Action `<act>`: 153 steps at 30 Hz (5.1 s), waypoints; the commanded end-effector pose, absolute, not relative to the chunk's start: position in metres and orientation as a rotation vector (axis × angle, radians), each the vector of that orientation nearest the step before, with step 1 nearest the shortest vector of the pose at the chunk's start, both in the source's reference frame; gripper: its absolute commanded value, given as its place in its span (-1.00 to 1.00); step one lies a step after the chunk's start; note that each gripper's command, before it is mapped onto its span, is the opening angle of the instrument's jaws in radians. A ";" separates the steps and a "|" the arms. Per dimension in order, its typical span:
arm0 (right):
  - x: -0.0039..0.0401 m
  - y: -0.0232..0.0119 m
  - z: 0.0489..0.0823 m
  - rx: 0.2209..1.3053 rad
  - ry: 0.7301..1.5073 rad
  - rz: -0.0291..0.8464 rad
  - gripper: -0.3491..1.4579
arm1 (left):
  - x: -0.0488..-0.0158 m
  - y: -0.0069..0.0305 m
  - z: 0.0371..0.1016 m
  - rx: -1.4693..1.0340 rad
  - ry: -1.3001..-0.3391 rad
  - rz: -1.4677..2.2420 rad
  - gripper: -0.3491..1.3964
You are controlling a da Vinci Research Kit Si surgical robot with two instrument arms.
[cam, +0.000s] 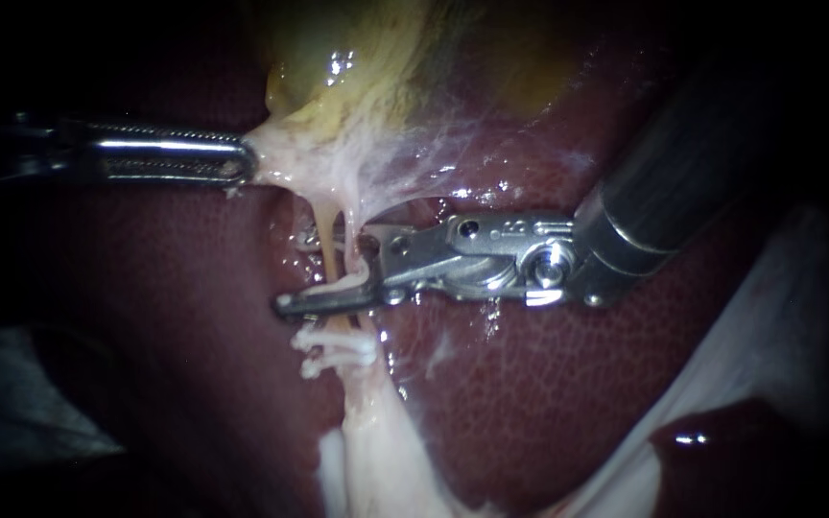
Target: Clipping third clip left tube
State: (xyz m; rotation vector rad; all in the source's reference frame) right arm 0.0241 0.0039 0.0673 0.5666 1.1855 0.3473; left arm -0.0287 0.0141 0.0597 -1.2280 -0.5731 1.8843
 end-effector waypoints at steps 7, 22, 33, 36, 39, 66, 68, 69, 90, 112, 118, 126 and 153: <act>0.0241 0.0039 0.0671 0.567 1.186 0.346 -0.13 | -0.0286 0.0141 0.0597 -1.228 -0.574 1.884 -1.00; 0.0218 0.0040 0.0667 0.581 1.187 0.344 -0.10 | -0.0285 0.0141 0.0596 -1.228 -0.575 1.885 -1.00; 0.0172 0.0051 0.0651 0.610 1.194 0.332 -0.11 | -0.0283 0.0143 0.0595 -1.228 -0.577 1.884 -1.00; 0.0164 0.0053 0.0648 0.612 1.195 0.332 -0.10 | -0.0283 0.0143 0.0595 -1.229 -0.577 1.884 -1.00; 0.0159 0.0053 0.0645 0.615 1.195 0.330 -0.10 | -0.0282 0.0142 0.0595 -1.229 -0.577 1.884 -1.00; 0.0126 0.0051 0.0624 0.636 1.201 0.317 -0.09 | -0.0282 0.0143 0.0595 -1.229 -0.578 1.884 -1.00; 0.0127 0.0049 0.0621 0.637 1.202 0.315 -0.09 | -0.0282 0.0143 0.0595 -1.229 -0.578 1.884 -1.00; 0.0127 0.0049 0.0620 0.637 1.202 0.315 -0.09 | -0.0282 0.0143 0.0595 -1.229 -0.578 1.884 -1.00; 0.0187 0.0040 0.0610 0.640 1.206 0.322 -0.07 | -0.0281 0.0143 0.0595 -1.229 -0.578 1.885 -1.00; 0.0190 0.0034 0.0682 0.652 1.181 0.352 -0.06 | -0.0281 0.0143 0.0594 -1.229 -0.578 1.885 -1.00; 0.0192 0.0035 0.0687 0.656 1.182 0.348 -0.06 | -0.0280 0.0143 0.0594 -1.229 -0.578 1.885 -1.00; 0.0198 0.0033 0.0683 0.684 1.188 0.329 -0.06 | -0.0280 0.0142 0.0594 -1.229 -0.578 1.885 -1.00; 0.0252 0.0041 0.0679 0.738 1.280 0.353 -0.07 | -0.0282 0.0142 0.0594 -1.228 -0.577 1.884 -1.00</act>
